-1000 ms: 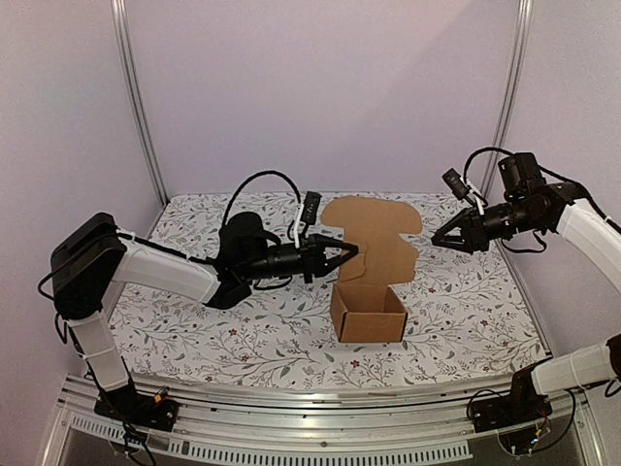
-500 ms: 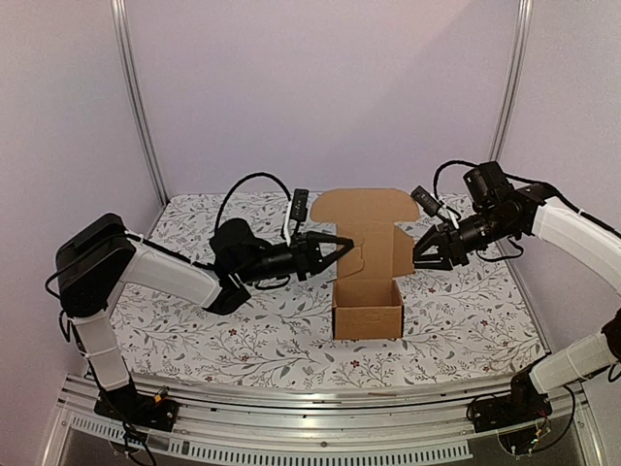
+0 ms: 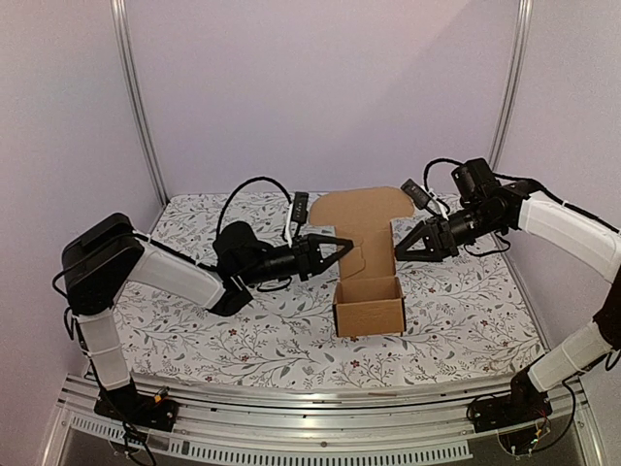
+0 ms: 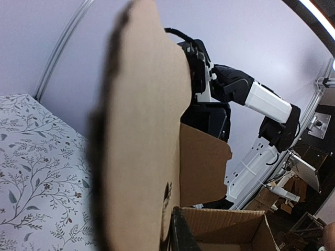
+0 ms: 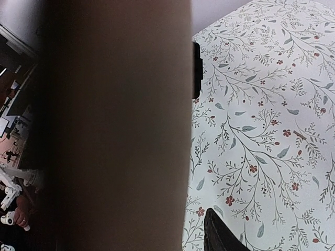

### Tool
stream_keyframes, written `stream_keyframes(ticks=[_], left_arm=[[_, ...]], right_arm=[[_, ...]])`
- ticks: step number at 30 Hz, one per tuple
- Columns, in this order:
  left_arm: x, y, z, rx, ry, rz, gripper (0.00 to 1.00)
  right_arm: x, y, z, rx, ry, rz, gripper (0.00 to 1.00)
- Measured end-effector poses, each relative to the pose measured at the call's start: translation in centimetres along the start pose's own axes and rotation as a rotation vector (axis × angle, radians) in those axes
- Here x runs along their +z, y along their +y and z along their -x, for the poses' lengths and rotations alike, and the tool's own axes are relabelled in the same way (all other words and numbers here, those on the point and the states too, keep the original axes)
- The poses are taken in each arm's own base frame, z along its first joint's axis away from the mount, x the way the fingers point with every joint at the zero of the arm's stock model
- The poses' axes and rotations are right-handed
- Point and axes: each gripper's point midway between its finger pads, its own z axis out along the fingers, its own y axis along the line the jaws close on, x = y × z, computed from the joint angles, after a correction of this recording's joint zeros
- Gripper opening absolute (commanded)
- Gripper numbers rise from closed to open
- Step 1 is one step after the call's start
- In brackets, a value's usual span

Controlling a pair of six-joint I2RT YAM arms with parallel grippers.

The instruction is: Fold the paper box

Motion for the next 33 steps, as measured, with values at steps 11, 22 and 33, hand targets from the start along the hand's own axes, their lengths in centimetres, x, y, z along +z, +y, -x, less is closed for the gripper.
stream_keyframes(ticks=[11,22,33], left_arm=[[0.4,1.6,-1.6,-0.104,0.001,-0.003,0.08],[0.5,2.2,-2.0,-0.188,-0.011,-0.004,0.08],[-3.1,5.4,-2.5,-0.217,-0.035,0.145,0.08]], right_arm=[[1.1,-1.1,1.3,0.075,-0.033,0.020,0.17],[1.2,-2.6,1.2,0.094,-0.028,-0.069,0.03],[-3.4,-3.4,1.0,0.066,-0.095,-0.215,0.48]])
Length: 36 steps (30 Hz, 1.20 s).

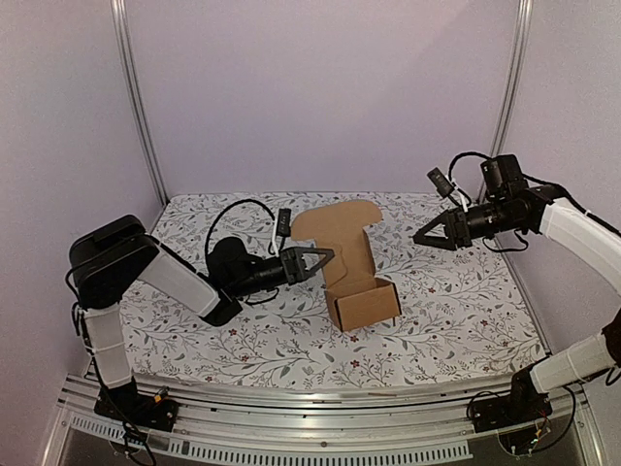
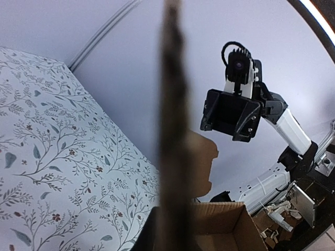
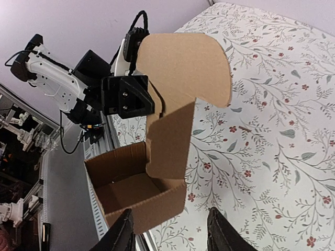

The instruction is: Fold the paper box

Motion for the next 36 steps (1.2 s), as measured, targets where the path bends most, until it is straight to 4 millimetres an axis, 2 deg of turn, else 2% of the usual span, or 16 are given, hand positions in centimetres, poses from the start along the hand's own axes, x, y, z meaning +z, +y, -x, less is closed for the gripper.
stream_keyframes(ticks=[2,4,9,12,14,22,26,32,33,36], left_arm=[[-1.0,0.6,1.4,0.011,-0.035,0.034,0.08],[-1.7,0.6,2.9,0.025,-0.073,0.048,0.08],[-2.3,-0.1,5.7,0.054,-0.152,0.054,0.08],[-2.5,-0.3,6.6,0.063,-0.189,0.065,0.08],[-2.5,-0.2,6.9,0.063,-0.205,0.076,0.08],[-2.0,-0.9,8.4,0.048,-0.247,0.058,0.08],[-1.7,-1.1,8.7,0.026,-0.253,0.046,0.08],[-1.4,-1.5,9.2,0.002,-0.263,0.029,0.08],[-1.3,-1.4,9.2,-0.005,-0.263,0.028,0.08],[-1.2,-1.2,9.1,-0.020,-0.261,0.030,0.08]], right_arm=[[-1.8,-0.5,0.0,0.000,-0.040,-0.032,0.52],[-2.5,-0.3,-0.5,0.007,-0.052,-0.021,0.56],[-1.2,0.4,-3.6,0.067,0.006,0.082,0.57],[-0.6,0.7,-4.3,0.095,0.029,0.139,0.54],[0.1,1.1,-4.6,0.101,0.048,0.176,0.51],[3.0,3.6,-6.3,0.092,0.153,0.284,0.52],[3.1,3.6,-6.3,0.089,0.159,0.288,0.52],[3.0,3.9,-5.4,0.065,0.140,0.295,0.56],[3.0,4.0,-5.3,0.063,0.139,0.296,0.54],[3.1,4.4,-4.9,0.058,0.130,0.321,0.39]])
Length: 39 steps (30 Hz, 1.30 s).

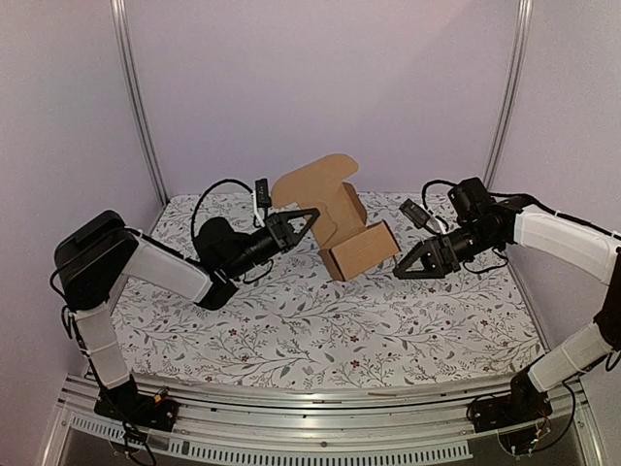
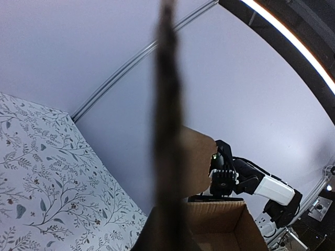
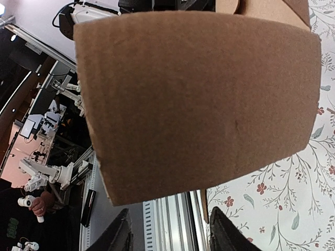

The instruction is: Fold the paper box

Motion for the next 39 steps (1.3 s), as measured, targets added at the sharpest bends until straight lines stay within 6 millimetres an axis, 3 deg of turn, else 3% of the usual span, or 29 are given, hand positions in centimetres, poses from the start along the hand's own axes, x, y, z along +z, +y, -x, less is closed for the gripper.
stream_keyframes(ticks=[7,8,16,19,22,23,24,25,26,29,31,33,39], left_arm=[[0.0,0.3,-0.2,-0.022,0.003,0.007,0.08],[0.0,0.4,-0.3,-0.025,0.004,0.009,0.08],[0.0,0.8,-0.1,-0.025,-0.010,0.023,0.08],[-0.2,1.0,0.4,-0.017,-0.016,0.027,0.08],[-1.0,1.5,2.2,0.003,-0.050,0.044,0.08],[-1.4,1.6,2.9,0.011,-0.063,0.052,0.08],[-1.7,1.8,3.4,0.017,-0.072,0.057,0.08],[-2.0,1.8,3.8,0.026,-0.079,0.062,0.08],[-2.3,1.9,4.0,0.034,-0.080,0.064,0.08],[-2.6,1.7,3.3,0.057,-0.038,0.049,0.09],[-2.7,1.2,2.1,0.073,0.020,0.018,0.09],[-2.7,0.4,0.6,0.092,0.086,-0.027,0.09],[-3.0,-0.5,-4.3,0.116,0.288,-0.143,0.11]], right_arm=[[0.3,1.0,0.9,-0.014,-0.008,0.043,0.02],[0.4,0.9,0.9,-0.012,-0.008,0.044,0.00],[0.7,-0.4,0.3,0.029,0.018,0.011,0.00],[0.7,-1.3,-1.3,0.033,0.068,-0.042,0.00],[0.3,-2.4,-3.4,0.047,0.132,-0.106,0.02],[0.1,-2.8,-3.9,0.056,0.150,-0.131,0.06],[-0.4,-3.5,-4.3,0.067,0.159,-0.158,0.23],[-0.9,-4.2,-4.5,0.084,0.163,-0.187,0.48],[-1.8,-5.3,-4.8,0.102,0.170,-0.236,0.67],[-4.5,-8.8,-5.2,0.125,0.196,-0.424,0.83],[-5.8,-9.8,-4.7,0.104,0.201,-0.514,0.96],[-6.9,-9.5,-3.2,0.035,0.179,-0.575,0.99],[-8.7,-4.9,3.3,-0.171,0.011,-0.579,0.99]])
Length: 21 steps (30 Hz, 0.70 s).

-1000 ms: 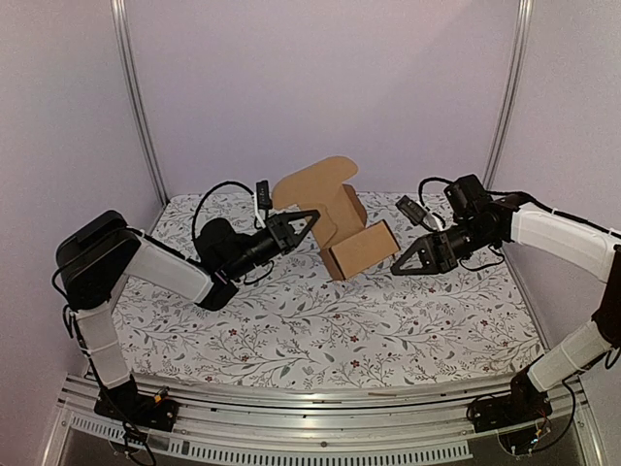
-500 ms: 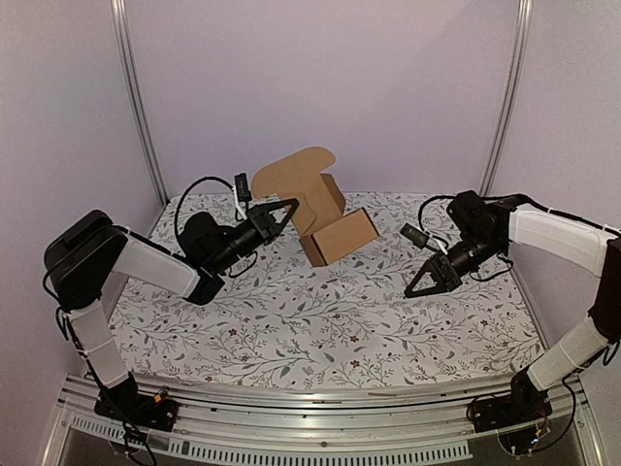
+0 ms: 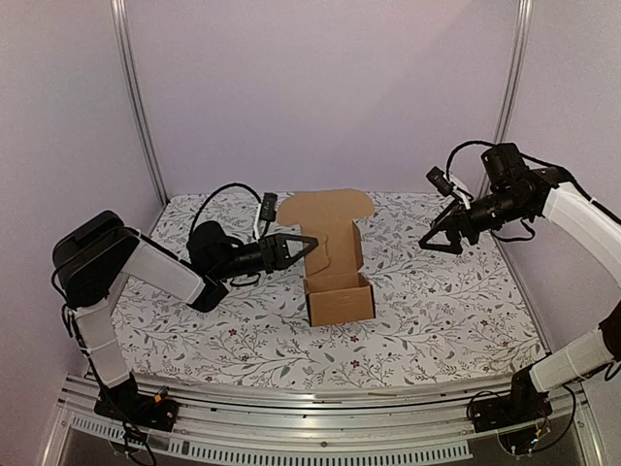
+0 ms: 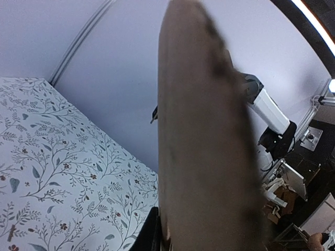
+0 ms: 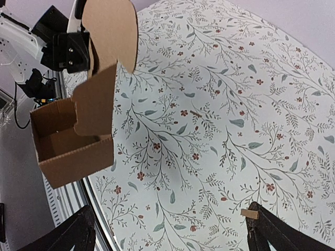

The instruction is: Fold the paper box

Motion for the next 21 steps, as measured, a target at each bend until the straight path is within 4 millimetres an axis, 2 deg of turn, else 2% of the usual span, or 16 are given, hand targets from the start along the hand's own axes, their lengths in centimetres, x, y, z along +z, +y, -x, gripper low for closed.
stream_keyframes(ticks=[5,7,10,16,21], left_arm=[[0.4,0.0,-3.6,0.000,0.130,-0.043,0.16],[0.7,-0.2,-4.6,0.005,0.172,-0.054,0.16],[1.5,-0.8,-6.1,0.012,0.233,-0.071,0.17],[2.2,-1.0,-7.4,0.025,0.297,-0.080,0.17],[2.2,-0.5,-7.9,0.014,0.316,-0.063,0.16]], right_arm=[[-0.2,0.0,3.9,-0.058,-0.080,0.028,0.99],[0.5,0.1,4.7,-0.071,-0.077,0.046,0.98],[2.8,1.2,5.7,-0.109,-0.050,0.104,0.89],[6.9,4.1,6.2,-0.159,0.027,0.249,0.69],[8.3,5.2,4.8,-0.164,0.099,0.337,0.48]])
